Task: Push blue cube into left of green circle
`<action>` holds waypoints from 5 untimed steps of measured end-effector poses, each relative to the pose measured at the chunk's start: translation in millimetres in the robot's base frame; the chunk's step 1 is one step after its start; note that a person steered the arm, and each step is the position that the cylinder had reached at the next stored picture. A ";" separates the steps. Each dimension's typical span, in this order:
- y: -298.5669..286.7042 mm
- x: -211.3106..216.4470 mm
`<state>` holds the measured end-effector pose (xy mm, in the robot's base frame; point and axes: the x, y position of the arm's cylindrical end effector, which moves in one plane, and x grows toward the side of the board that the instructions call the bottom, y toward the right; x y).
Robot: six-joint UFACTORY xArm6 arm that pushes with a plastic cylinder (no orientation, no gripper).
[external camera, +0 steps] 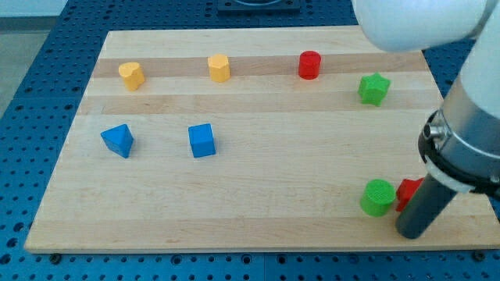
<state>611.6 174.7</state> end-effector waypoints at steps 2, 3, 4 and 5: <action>-126.7 -25.8; -144.1 -93.6; -143.0 -163.9; -182.4 -198.1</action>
<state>413.5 -7.7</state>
